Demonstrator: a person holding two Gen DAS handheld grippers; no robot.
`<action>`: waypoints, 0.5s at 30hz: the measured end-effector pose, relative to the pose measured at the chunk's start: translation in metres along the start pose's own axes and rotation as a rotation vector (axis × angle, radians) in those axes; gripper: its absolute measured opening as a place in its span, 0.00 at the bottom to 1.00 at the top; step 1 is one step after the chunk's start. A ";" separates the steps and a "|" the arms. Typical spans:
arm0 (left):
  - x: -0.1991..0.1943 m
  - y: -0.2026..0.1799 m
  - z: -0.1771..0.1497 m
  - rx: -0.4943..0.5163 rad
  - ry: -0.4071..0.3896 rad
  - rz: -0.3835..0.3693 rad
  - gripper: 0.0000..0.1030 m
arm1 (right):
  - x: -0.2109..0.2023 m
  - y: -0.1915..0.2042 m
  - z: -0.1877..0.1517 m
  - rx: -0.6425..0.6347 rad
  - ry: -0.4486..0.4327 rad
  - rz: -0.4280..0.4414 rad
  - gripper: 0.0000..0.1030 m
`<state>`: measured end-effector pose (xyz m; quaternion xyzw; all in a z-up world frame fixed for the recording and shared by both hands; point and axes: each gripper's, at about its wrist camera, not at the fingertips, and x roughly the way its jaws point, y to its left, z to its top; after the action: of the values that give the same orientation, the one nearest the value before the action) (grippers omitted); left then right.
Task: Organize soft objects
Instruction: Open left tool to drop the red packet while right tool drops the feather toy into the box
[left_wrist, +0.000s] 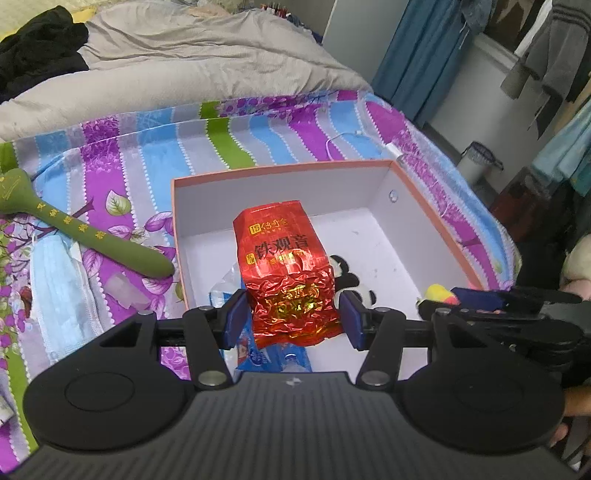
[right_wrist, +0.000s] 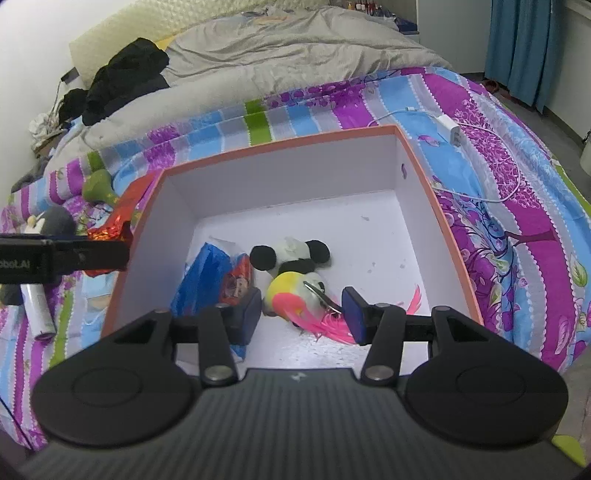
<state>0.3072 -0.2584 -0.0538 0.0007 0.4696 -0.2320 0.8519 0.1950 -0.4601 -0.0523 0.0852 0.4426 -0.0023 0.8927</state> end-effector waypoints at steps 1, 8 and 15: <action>0.001 -0.001 0.000 0.006 0.005 0.008 0.58 | 0.000 -0.001 0.001 0.001 0.000 -0.004 0.50; 0.000 -0.003 -0.001 0.006 0.009 0.003 0.65 | 0.000 -0.008 0.001 0.010 0.003 -0.015 0.56; -0.022 -0.008 -0.007 0.039 -0.067 0.028 0.65 | -0.010 -0.011 -0.005 0.037 -0.045 -0.010 0.59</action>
<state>0.2886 -0.2550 -0.0389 0.0159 0.4359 -0.2290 0.8702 0.1839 -0.4706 -0.0495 0.0993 0.4225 -0.0166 0.9008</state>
